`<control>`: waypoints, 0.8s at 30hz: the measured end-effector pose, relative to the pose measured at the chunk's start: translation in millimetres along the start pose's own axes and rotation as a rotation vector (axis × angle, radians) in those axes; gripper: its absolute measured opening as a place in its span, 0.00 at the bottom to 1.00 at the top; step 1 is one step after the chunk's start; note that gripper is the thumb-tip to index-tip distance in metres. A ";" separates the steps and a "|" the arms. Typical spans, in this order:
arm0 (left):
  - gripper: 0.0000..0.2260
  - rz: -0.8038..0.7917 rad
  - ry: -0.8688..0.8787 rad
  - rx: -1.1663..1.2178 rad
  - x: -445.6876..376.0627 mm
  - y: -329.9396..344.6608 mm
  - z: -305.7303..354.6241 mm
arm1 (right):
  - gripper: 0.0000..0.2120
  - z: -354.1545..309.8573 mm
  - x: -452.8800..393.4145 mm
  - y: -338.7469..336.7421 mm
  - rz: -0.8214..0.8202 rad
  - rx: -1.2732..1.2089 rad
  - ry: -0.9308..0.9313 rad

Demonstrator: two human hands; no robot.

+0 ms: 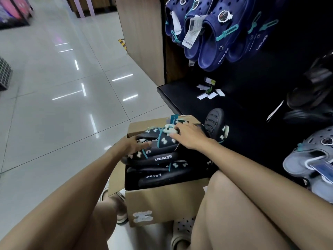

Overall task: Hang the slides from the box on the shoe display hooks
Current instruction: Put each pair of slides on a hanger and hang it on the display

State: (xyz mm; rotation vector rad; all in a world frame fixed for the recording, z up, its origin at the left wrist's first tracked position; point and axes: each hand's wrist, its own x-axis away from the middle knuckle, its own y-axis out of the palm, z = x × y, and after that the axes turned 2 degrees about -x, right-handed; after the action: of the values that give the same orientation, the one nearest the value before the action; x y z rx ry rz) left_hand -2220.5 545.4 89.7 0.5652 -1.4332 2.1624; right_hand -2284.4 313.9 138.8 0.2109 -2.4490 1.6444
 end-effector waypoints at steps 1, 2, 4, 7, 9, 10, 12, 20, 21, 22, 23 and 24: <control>0.48 0.006 -0.020 0.017 -8.3 3.6 -7.5 | 0.23 0.5 2.0 1.0 -0.031 -0.004 0.027; 0.55 0.015 -0.033 0.032 -14.1 7.8 -12.9 | 0.25 1.5 4.3 1.8 -0.060 -0.026 0.057; 0.54 0.020 -0.064 0.087 -11.0 14.2 -14.4 | 0.31 2.7 8.9 1.2 -0.093 -0.097 0.120; 0.42 0.102 -0.032 0.066 -6.8 17.2 -12.6 | 0.40 1.5 9.4 0.5 -0.056 -0.171 0.202; 0.48 0.184 0.008 -0.038 -7.8 16.3 -12.7 | 0.46 -1.4 6.6 2.3 -0.070 -0.192 0.257; 0.46 0.213 0.039 -0.076 -2.7 13.9 -10.1 | 0.50 -2.8 5.5 4.3 -0.093 -0.200 0.280; 0.34 0.262 0.064 -0.131 15.8 8.2 1.2 | 0.57 -4.1 2.7 7.3 -0.131 -0.211 0.319; 0.27 0.574 0.202 -0.155 54.4 -11.4 34.8 | 0.60 -0.9 10.8 -0.9 -0.056 -0.419 0.430; 0.27 0.633 0.238 -0.134 60.3 -16.1 40.5 | 0.61 -1.4 11.8 -1.7 -0.031 -0.425 0.435; 0.27 0.691 0.275 -0.109 66.1 -20.9 45.8 | 0.61 -1.7 11.8 -2.4 0.003 -0.440 0.438; 0.28 0.741 0.306 -0.081 70.3 -25.1 49.6 | 0.58 -4.6 14.4 -5.9 0.046 -0.460 0.436; 0.28 0.773 0.327 -0.055 74.0 -29.4 52.7 | 0.53 -8.0 17.8 -10.5 0.091 -0.485 0.431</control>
State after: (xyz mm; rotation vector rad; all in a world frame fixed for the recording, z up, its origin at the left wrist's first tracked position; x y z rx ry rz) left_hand -2258.1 518.6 173.2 -0.4359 -1.6795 2.5906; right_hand -2298.9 317.1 155.3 -0.2954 -2.4356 0.9429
